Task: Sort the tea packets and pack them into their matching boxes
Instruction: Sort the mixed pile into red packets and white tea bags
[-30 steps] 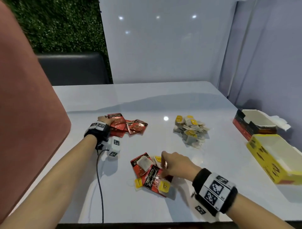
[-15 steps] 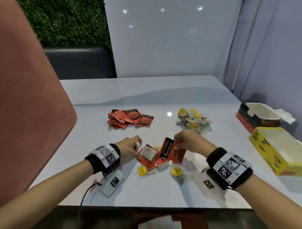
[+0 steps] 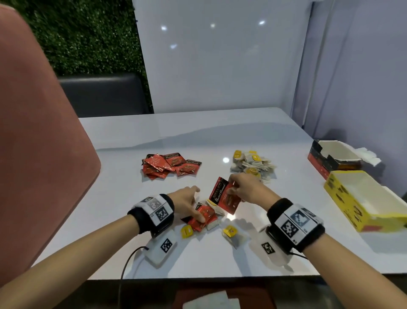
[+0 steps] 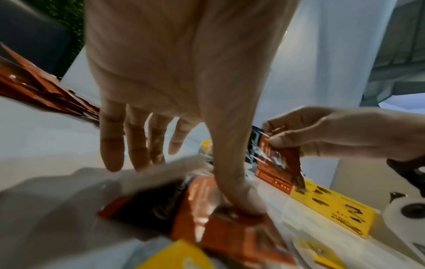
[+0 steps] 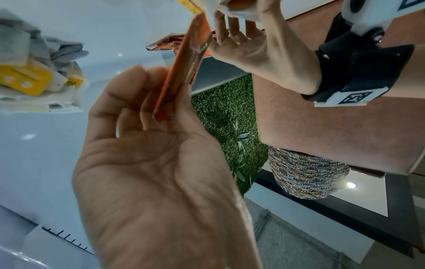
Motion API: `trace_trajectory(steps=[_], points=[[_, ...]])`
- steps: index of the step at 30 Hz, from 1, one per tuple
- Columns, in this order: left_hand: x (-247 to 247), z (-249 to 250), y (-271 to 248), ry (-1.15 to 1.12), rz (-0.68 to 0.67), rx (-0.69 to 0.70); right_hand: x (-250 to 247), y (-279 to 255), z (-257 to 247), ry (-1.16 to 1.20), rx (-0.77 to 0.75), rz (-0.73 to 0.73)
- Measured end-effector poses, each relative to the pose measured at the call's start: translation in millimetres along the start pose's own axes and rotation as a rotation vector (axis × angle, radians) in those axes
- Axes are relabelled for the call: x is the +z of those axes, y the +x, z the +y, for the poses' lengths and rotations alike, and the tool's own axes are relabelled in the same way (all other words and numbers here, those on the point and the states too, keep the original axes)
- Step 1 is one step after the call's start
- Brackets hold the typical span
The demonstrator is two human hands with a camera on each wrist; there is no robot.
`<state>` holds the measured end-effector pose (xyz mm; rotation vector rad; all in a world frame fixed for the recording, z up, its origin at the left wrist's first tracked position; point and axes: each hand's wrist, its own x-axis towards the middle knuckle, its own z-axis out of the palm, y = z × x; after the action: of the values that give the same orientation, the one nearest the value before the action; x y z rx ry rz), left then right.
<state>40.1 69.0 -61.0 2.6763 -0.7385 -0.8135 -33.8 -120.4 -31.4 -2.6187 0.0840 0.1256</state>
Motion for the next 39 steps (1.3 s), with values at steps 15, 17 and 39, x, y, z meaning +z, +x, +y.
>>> trace_trajectory(steps=[15, 17, 39], points=[[-34, -22, -22, -0.262, 0.302, 0.008, 0, -6, 4, 0.373, 0.019, 0.075], [-34, -18, -26, -0.496, 0.333, 0.026, 4, -8, -7, 0.660, 0.016, 0.040], [-15, -62, -65, -1.032, 0.424, 0.028, 63, -20, -31, -0.740, -0.647, -0.090]])
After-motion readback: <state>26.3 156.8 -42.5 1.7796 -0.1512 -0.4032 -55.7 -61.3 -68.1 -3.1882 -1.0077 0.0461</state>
